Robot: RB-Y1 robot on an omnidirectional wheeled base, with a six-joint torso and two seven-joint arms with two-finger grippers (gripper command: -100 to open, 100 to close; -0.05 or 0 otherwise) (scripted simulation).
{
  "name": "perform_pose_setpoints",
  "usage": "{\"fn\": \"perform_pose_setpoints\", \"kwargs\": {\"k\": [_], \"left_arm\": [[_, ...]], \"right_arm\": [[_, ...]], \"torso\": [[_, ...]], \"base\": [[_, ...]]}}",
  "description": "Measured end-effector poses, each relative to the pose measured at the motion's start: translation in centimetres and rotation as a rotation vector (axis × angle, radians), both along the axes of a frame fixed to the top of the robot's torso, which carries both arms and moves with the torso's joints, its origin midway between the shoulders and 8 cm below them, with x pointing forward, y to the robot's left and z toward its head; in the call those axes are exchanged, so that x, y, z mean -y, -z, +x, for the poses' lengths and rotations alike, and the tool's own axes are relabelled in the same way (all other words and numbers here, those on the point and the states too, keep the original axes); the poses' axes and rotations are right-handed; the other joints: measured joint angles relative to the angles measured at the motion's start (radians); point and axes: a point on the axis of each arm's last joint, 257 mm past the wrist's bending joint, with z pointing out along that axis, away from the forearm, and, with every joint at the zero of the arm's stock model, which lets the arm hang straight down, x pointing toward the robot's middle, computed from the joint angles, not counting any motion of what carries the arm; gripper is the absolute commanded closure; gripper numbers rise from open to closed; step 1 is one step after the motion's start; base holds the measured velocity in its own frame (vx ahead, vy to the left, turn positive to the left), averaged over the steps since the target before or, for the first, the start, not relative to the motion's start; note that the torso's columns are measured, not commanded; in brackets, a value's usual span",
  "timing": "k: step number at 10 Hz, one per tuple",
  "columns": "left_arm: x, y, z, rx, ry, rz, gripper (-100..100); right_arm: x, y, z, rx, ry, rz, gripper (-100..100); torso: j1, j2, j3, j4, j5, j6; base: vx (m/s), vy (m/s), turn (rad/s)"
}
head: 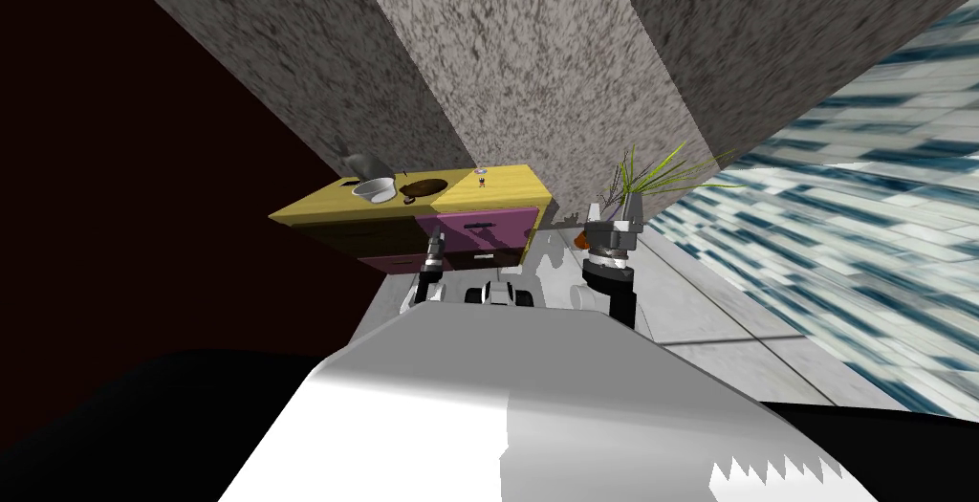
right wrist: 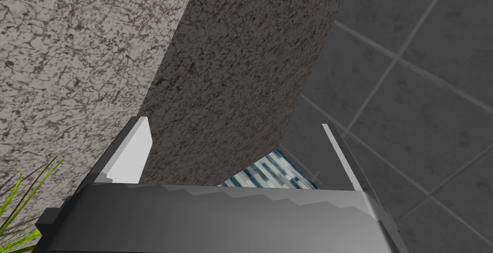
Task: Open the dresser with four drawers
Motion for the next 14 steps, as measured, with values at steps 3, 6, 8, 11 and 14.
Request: {"fn": "perform_pose_setpoints", "kwargs": {"k": [3, 6, 8, 11, 14], "left_arm": [[-0.2, 3.0, 0.7, -0.061, -0.005, 0.005, -100], [-0.3, 5.9, 1.1, -0.124, -0.011, 0.005, -100], [0.1, 8.1, 1.0, -0.164, -0.015, -0.003, -100], [1.3, 11.2, 1.3, -0.228, -0.025, -0.047, -100], [2.6, 12.1, 1.5, -0.245, -0.029, -0.086, -100]], "right_arm": [[0.0, 0.0, 0.0, 0.0, 0.0, 0.0, 0], [0.0, 0.0, 0.0, 0.0, 0.0, 0.0, 0], [0.0, 0.0, 0.0, 0.0, 0.0, 0.0, 0], [0.0, 0.0, 0.0, 0.0, 0.0, 0.0, 0], [0.0, 0.0, 0.0, 0.0, 0.0, 0.0, 0]], "torso": [[-0.001, -0.001, -0.001, 0.0, 0.0, 0.0], [0.0, -0.001, -0.001, 0.0, 0.0, 0.0], [-0.001, 0.0, 0.0, 0.0, 0.0, 0.0], [-0.001, 0.001, 0.0, 0.0, 0.0, 0.0], [0.001, 0.001, 0.001, 0.0, 0.0, 0.0]], "base": [[0.067, -0.053, -0.015], [0.074, -0.048, -0.015], [0.082, -0.051, -0.018], [0.057, -0.052, -0.009], [0.031, -0.013, -0.005]]}}
